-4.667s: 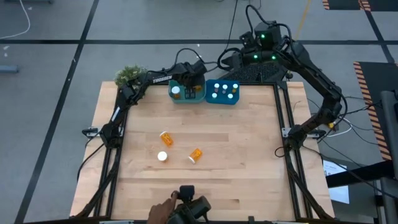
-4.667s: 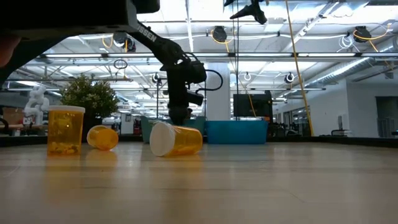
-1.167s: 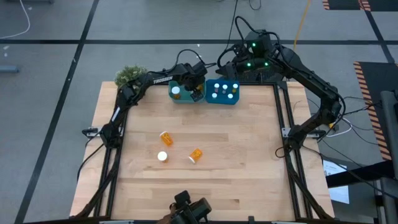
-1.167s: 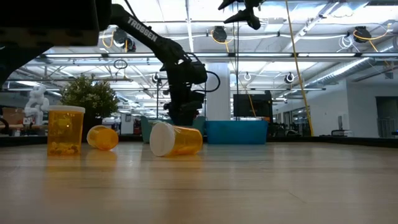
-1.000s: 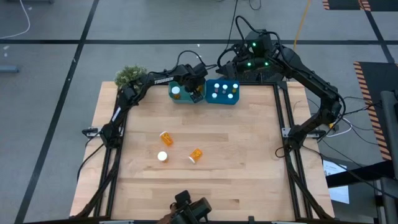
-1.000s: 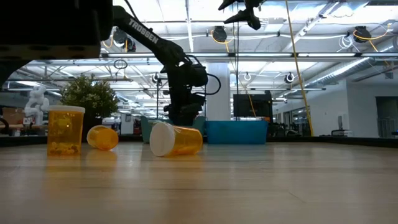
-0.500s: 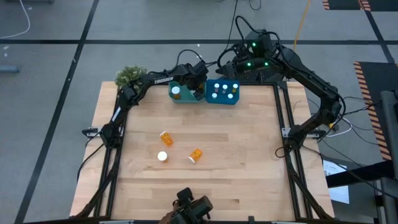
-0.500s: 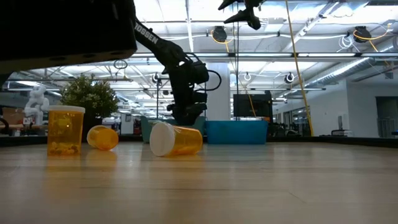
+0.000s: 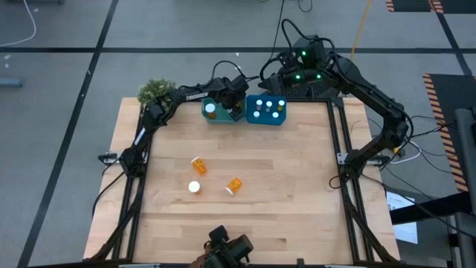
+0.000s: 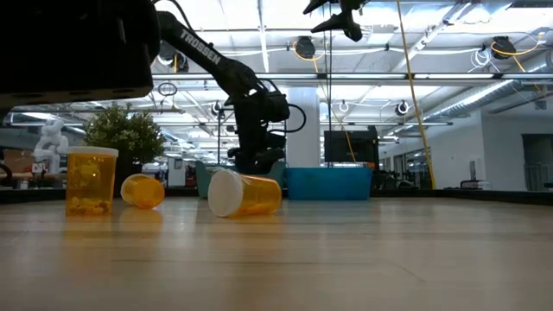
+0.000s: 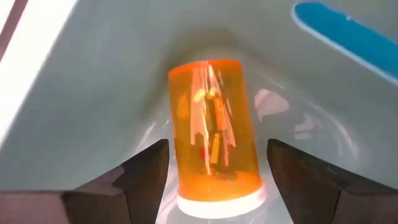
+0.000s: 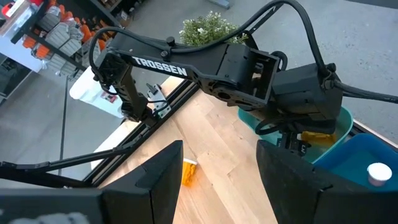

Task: Pick and place medicine bottles into bin by pill shape (circle, oval)
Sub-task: Put the large orange capsule bottle into the green bin

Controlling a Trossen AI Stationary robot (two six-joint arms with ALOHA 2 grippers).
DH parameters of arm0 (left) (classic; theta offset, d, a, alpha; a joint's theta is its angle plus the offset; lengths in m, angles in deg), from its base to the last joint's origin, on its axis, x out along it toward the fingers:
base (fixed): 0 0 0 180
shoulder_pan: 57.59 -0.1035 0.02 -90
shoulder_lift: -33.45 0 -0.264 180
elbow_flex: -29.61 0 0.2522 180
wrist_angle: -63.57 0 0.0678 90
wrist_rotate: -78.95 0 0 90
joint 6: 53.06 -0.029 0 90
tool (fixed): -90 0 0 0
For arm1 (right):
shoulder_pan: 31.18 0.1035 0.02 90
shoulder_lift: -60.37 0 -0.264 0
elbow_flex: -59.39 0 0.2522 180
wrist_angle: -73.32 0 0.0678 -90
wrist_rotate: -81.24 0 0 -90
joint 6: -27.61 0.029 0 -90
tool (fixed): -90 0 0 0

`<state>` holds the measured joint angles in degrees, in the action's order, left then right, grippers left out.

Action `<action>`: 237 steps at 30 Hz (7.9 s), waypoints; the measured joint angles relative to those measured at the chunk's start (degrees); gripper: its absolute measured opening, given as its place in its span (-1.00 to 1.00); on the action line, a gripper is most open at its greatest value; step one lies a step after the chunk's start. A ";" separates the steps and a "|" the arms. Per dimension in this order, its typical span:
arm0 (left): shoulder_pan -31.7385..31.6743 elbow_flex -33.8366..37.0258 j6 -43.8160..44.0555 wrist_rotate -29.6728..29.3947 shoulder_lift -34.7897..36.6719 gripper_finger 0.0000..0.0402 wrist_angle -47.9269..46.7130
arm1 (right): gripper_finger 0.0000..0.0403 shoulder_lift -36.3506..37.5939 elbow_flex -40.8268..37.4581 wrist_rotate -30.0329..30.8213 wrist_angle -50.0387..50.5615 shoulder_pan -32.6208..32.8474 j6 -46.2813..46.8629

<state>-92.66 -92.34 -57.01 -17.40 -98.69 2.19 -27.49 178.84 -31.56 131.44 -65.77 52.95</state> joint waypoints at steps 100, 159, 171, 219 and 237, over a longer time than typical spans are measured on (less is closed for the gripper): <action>12.51 -0.02 -2.08 13.83 32.79 0.02 -12.13 | 0.69 -5.55 -29.35 -17.78 -51.96 3.57 49.70; -1.22 -0.03 47.11 27.31 48.20 0.46 9.45 | -0.08 -5.90 -29.27 -18.14 -91.77 -3.93 46.64; -3.94 0.00 55.22 37.02 42.87 0.89 12.19 | -0.08 -5.91 -29.27 -14.29 -92.78 -3.17 47.41; -5.40 0.02 54.02 42.44 36.63 0.09 21.62 | -0.07 -5.97 -29.33 -10.20 -90.52 -3.17 47.44; -8.25 0.02 52.49 47.12 36.63 0.07 21.93 | 0.72 -5.95 -29.31 -11.73 -88.79 -4.67 47.82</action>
<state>-100.92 -92.31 -4.52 29.72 -62.06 24.11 -33.43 149.53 -43.29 42.65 -70.44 100.77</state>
